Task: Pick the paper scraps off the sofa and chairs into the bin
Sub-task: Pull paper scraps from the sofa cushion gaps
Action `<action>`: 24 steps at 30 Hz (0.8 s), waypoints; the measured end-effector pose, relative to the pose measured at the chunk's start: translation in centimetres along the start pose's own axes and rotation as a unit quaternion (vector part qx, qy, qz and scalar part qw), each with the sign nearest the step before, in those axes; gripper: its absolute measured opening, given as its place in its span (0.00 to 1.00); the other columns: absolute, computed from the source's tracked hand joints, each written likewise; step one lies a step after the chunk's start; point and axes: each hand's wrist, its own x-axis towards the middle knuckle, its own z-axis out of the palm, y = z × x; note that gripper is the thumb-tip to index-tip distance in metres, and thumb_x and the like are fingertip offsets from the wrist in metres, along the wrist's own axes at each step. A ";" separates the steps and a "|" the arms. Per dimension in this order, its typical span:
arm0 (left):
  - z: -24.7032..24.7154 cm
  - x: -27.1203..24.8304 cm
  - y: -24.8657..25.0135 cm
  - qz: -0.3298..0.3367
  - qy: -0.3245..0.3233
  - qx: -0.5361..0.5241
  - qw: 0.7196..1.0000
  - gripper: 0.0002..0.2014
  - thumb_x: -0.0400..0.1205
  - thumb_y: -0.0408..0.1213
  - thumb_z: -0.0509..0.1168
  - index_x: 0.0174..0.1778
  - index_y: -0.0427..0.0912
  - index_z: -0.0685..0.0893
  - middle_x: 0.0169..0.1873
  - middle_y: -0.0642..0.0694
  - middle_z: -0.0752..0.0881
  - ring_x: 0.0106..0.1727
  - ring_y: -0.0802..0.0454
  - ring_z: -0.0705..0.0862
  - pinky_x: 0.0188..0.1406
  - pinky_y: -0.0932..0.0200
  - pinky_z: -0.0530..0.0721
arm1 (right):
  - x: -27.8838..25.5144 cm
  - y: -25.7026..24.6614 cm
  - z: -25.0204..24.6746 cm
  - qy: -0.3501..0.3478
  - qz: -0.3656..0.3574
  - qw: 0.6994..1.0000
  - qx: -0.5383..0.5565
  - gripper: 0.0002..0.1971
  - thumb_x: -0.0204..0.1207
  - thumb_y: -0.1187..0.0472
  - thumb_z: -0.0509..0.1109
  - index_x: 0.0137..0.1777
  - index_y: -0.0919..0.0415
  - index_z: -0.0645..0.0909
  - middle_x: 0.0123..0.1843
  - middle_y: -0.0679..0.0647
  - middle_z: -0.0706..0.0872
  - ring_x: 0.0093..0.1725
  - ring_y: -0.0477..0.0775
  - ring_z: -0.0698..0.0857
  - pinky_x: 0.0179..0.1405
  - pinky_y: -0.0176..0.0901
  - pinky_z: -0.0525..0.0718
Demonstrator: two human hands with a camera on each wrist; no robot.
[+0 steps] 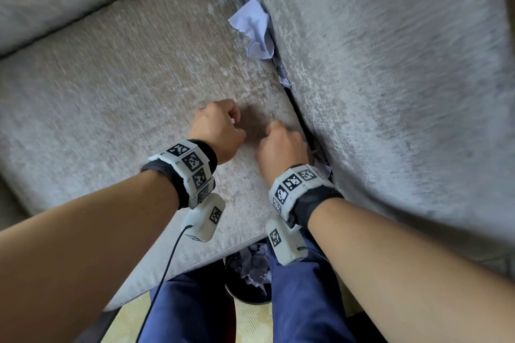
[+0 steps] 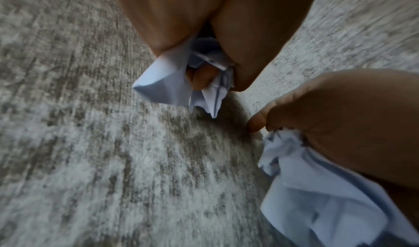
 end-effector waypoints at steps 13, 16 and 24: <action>2.9 -1.5 2.6 0.036 -0.079 -0.022 0.996 0.12 0.72 0.28 0.67 0.33 0.50 0.74 0.32 0.52 0.78 0.36 0.52 0.74 0.24 0.63 0.68 | -0.2 7.8 1.4 0.018 0.116 0.989 -0.089 0.29 0.77 0.67 0.69 0.76 0.63 0.62 0.59 0.65 0.85 0.55 0.68 0.86 0.44 0.51 0.83; 4.3 -2.3 3.3 0.045 -0.098 -0.027 0.994 0.12 0.71 0.27 0.66 0.34 0.50 0.75 0.32 0.51 0.78 0.32 0.54 0.74 0.20 0.66 0.67 | -0.7 9.4 1.7 0.026 0.100 0.987 -0.122 0.31 0.75 0.68 0.68 0.78 0.61 0.63 0.60 0.65 0.85 0.56 0.67 0.86 0.46 0.50 0.82; 6.2 -3.7 2.5 0.032 -0.111 -0.013 0.993 0.12 0.71 0.28 0.67 0.32 0.51 0.74 0.32 0.49 0.80 0.29 0.55 0.75 0.24 0.61 0.75 | -0.8 10.7 1.9 0.046 0.057 0.983 -0.167 0.21 0.84 0.69 0.49 0.75 0.63 0.65 0.53 0.67 0.87 0.51 0.68 0.86 0.38 0.50 0.72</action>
